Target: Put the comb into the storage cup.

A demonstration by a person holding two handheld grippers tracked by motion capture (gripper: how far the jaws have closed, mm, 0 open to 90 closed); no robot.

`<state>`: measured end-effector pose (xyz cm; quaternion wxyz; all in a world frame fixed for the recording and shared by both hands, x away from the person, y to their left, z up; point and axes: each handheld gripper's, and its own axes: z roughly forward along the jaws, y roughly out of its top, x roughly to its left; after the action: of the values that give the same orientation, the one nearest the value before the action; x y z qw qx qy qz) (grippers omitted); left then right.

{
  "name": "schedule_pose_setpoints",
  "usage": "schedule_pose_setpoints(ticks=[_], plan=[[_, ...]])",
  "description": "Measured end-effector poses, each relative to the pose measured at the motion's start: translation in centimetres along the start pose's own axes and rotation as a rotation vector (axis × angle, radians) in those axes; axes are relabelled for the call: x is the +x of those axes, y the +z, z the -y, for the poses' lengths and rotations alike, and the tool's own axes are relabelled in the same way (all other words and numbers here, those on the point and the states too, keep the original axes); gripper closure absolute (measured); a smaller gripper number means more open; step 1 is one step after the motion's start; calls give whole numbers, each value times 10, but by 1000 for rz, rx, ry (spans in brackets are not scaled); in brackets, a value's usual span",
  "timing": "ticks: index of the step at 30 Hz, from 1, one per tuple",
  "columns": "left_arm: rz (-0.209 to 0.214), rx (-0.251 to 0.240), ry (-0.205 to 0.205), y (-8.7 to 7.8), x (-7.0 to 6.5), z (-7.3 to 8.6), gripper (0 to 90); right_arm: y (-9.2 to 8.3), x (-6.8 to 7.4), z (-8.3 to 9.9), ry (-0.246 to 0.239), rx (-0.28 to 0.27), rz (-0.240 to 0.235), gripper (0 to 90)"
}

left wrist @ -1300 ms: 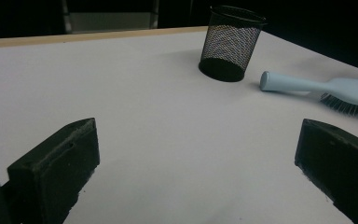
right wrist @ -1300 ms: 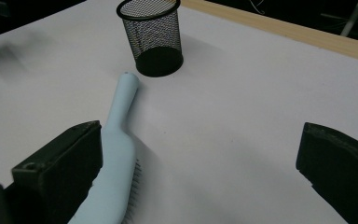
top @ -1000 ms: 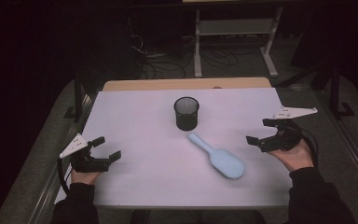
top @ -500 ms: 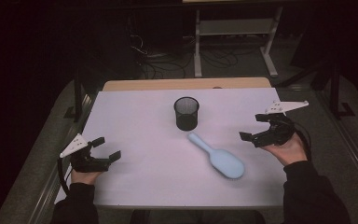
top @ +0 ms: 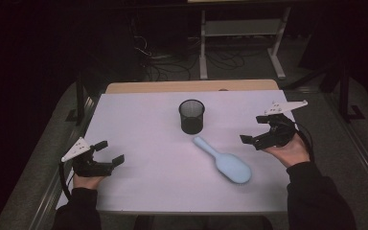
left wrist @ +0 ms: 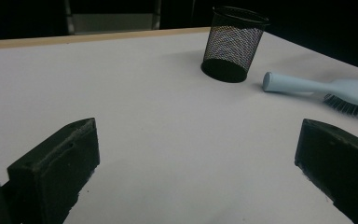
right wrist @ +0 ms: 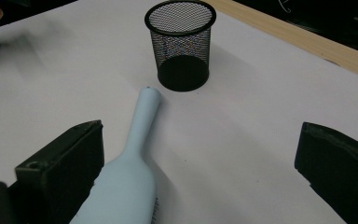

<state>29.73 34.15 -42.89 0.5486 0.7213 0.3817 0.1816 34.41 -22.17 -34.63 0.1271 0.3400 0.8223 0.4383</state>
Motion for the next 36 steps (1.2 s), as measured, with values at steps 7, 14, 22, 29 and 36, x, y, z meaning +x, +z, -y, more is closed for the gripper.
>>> schedule_pose_setpoints(ticks=[7, 14, 22, 29, 36], plan=[[0, 0, 1, 0, 0, 0, 0, 8, 4, -6, -13, 15, -20, 10], [0, -3, 0, 0, 0, 0, 0, 15, 8, -11, -27, 27, -39, 10], [0, -2, -1, 0, 0, 0, 0, 22, 10, -13, -34, 40, -52, 10], [1, 0, -1, 1, 0, 0, 0, 31, 14, -16, -48, 54, -69, 11], [3, 2, 1, 1, 1, 0, 0, 42, 19, -19, -61, 76, -95, 11]])
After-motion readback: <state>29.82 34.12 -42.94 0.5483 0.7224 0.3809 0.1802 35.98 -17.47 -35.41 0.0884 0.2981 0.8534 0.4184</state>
